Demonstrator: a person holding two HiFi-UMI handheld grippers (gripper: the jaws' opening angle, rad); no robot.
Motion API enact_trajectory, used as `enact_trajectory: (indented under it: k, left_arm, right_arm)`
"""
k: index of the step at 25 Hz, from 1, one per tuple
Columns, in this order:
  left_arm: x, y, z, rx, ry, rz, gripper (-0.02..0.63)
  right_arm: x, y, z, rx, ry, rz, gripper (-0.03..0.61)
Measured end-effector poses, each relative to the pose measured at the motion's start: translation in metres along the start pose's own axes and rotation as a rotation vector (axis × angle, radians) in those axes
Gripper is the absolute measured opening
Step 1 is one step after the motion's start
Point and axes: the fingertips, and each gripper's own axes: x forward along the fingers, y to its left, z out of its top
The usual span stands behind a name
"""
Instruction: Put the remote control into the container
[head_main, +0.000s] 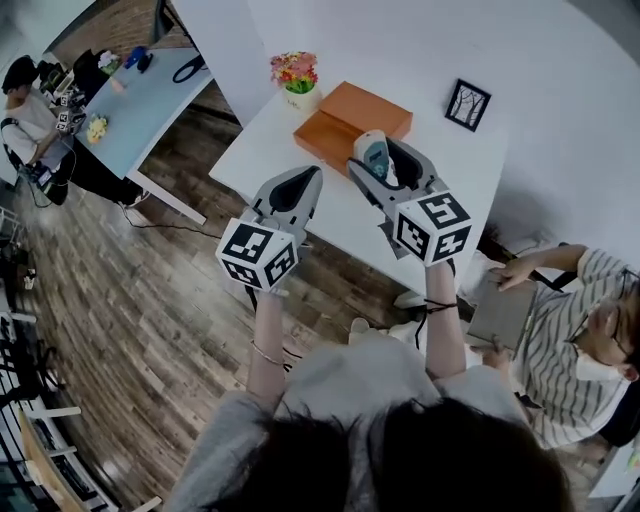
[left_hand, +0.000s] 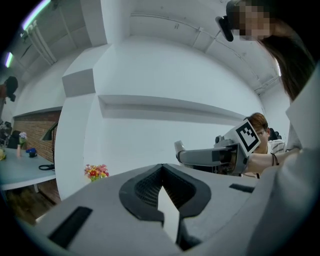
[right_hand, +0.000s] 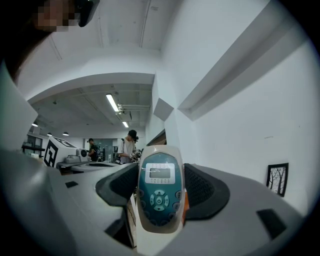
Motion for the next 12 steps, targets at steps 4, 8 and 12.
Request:
enact_trajectory:
  k: [4,8,12]
  left_arm:
    - [0.022,0.010,-0.007,-0.022,0.007,-0.017,0.003]
    - [0.039,0.013,-0.016,-0.035,0.035,-0.058,0.003]
    - [0.060,0.031,-0.027,-0.047,0.048,-0.097,0.003]
  right_arm:
    - [0.013,-0.015,-0.003,-0.007,0.017,-0.008,0.287]
    - [0.017,-0.029,-0.010,0.010,0.031,-0.041,0.287]
    - [0.032,-0.047,-0.022,0.024,0.044,-0.080,0.287]
